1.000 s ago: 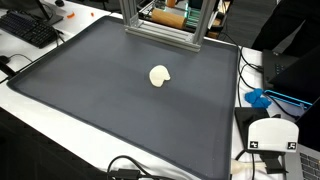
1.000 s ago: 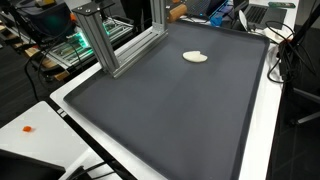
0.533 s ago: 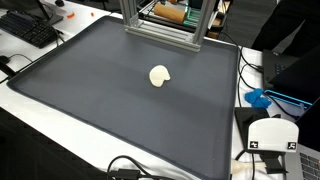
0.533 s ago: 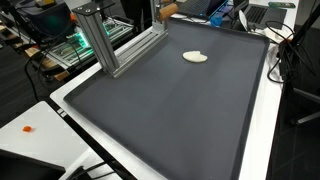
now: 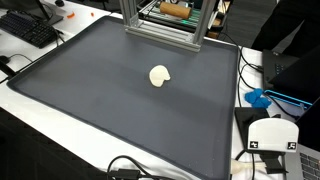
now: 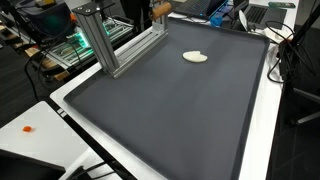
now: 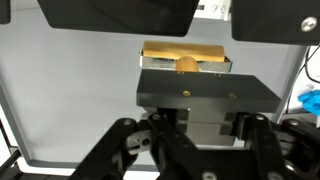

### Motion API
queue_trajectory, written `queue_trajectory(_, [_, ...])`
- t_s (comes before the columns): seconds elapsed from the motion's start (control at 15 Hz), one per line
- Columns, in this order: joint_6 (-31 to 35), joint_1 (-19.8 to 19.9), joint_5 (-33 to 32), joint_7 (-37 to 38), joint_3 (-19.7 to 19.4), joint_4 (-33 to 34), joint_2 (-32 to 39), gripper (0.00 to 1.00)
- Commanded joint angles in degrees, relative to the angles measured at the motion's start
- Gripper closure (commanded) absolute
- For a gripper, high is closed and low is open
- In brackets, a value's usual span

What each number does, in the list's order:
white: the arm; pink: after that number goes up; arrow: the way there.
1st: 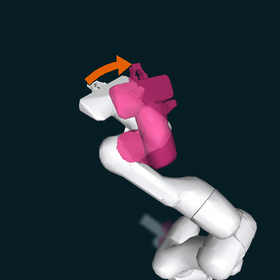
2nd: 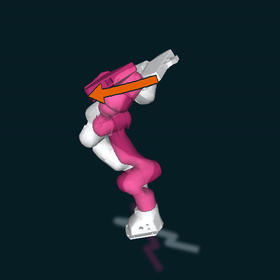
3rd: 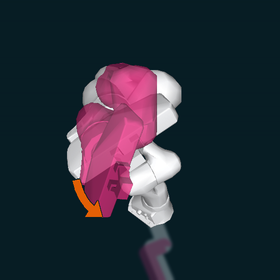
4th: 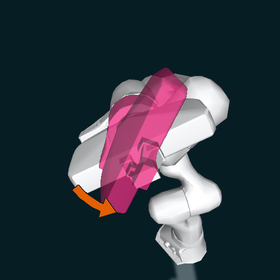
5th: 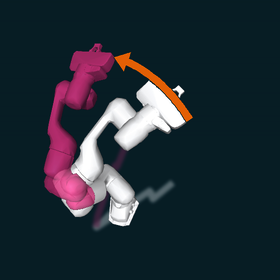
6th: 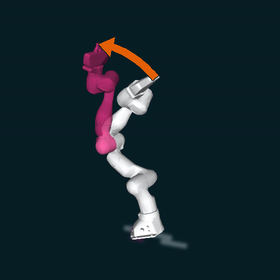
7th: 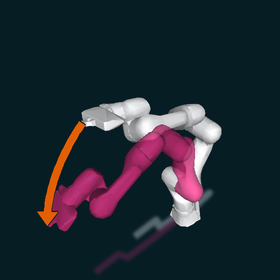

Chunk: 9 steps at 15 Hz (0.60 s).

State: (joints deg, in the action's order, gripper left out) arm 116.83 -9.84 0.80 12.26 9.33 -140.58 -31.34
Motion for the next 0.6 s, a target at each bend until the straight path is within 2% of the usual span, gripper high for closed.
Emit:
queue_trajectory(0.0, [-1.72,-0.58,3.34,-1.07,-0.07,-2.42,-4.31,0.65])
queue_trajectory(0.53, [-4.05,-1.38,5.4,-1.64,0.2,-4.86,-8.14,0.65])
